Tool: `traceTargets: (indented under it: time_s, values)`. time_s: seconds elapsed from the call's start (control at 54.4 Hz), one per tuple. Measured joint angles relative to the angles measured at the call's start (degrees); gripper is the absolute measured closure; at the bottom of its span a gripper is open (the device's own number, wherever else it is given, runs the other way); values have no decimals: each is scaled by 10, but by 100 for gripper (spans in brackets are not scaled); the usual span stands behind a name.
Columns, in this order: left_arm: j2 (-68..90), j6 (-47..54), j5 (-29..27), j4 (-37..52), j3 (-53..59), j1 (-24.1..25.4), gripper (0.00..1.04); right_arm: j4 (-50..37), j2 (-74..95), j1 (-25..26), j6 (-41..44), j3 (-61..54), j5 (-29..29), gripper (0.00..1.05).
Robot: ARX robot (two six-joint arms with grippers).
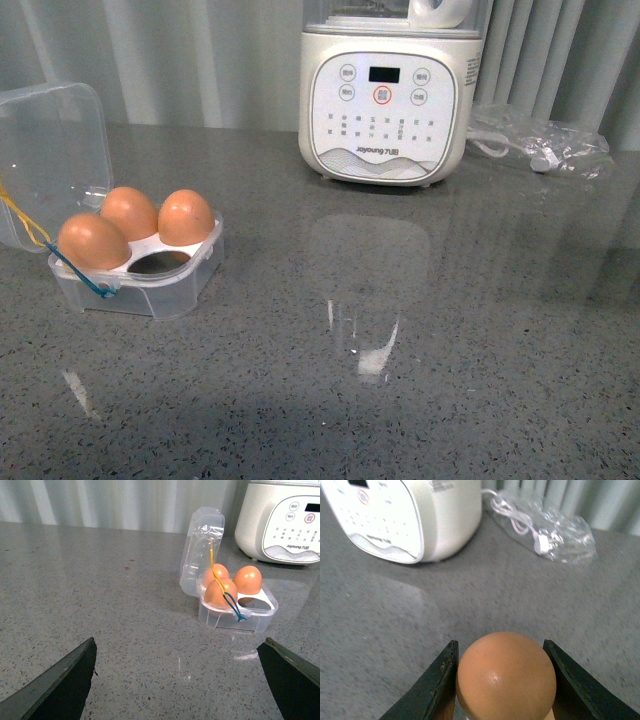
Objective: Put egg into box
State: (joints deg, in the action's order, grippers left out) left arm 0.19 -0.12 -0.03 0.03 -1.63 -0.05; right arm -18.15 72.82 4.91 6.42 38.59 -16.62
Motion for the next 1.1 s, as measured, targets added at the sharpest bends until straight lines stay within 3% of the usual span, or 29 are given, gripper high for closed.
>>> traceTargets:
  time_s: [0.349,0.662,0.883,1.103]
  values:
    - [0,0,0,0,0,0,7,-1,43,-168,-43,116,9,62]
    - [0,0,0,0,0,0,7,-10,155,-311,-68,196,-25,62]
    - [0,0,0,0,0,0,7,-13,200,-371,-69,211,-63,62]
    - [0,0,0,0,0,0,7,-9,231,-391,-68,225,-72,62]
